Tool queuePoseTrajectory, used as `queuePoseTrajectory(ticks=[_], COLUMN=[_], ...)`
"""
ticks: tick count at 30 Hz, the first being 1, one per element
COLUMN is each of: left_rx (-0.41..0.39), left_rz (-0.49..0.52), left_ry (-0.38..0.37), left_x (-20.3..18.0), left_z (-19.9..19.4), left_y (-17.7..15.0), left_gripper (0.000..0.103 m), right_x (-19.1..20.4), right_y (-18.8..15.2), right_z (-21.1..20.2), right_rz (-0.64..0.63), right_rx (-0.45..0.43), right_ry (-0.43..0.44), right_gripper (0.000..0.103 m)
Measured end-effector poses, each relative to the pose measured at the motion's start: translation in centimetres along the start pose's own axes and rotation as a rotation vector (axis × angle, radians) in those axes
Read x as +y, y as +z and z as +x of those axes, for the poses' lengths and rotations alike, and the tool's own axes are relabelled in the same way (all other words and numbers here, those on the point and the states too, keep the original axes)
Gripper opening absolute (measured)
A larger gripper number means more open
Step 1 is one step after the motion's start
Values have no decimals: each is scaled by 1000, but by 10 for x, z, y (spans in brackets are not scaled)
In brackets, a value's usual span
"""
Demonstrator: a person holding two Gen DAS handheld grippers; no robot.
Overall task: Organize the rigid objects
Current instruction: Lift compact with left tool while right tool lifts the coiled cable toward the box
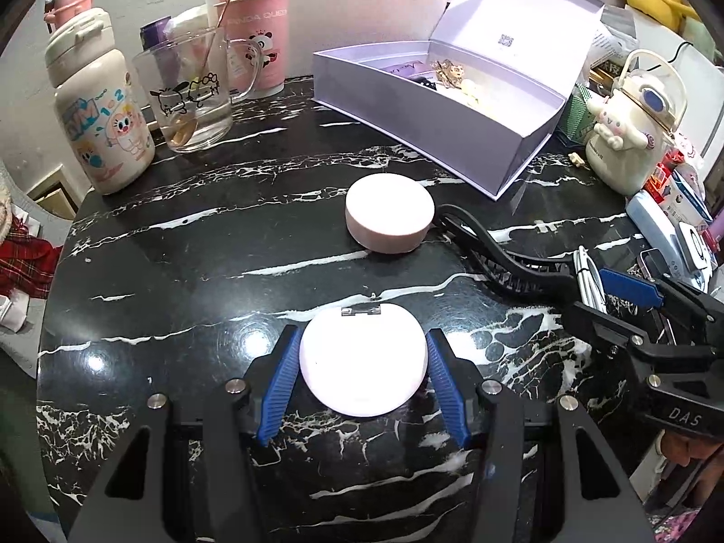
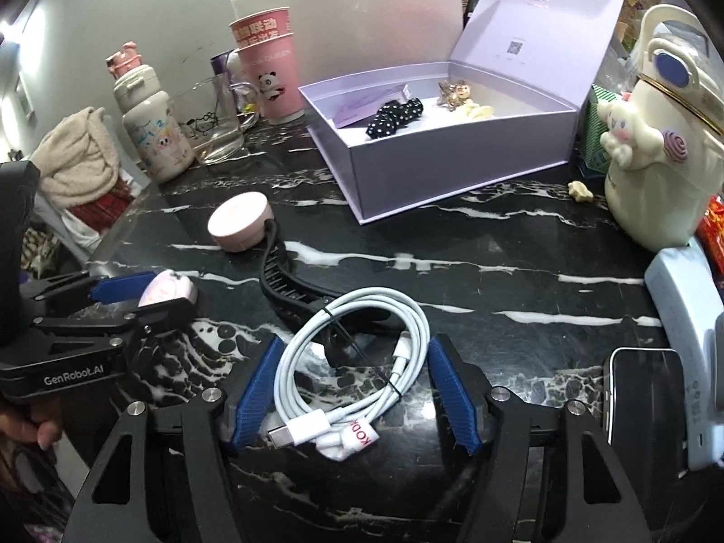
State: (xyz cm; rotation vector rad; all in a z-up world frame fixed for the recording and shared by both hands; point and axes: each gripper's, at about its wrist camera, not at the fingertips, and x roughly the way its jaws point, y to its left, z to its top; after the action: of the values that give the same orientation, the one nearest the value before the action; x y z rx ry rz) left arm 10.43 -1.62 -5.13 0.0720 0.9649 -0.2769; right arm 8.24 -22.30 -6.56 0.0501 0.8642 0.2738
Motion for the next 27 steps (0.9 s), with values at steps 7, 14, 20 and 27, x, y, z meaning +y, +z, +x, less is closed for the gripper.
queuePoseTrajectory(ticks=[7,14,20,27], left_rx=[-31,-22,-22,-35], left_rz=[-11,-17,-24,-47], left_ry=[-7,-22,-26,-44], left_x=[-4,-11,-17,-26], left_z=[-3,-7,-11,-20], left_y=[-5,-10,-15,-15], left_gripper=[55,55,55,55], right_x=[-3,0,-5,-20], right_y=[-5,-5,-8,-6], right_z=[-6,-18,-23,-44], right_rz=[-19,-38,-1,30], right_rx=[-10,-55,-84,-138], right_ry=[42,43,34,78], right_gripper=[55,13,9,9])
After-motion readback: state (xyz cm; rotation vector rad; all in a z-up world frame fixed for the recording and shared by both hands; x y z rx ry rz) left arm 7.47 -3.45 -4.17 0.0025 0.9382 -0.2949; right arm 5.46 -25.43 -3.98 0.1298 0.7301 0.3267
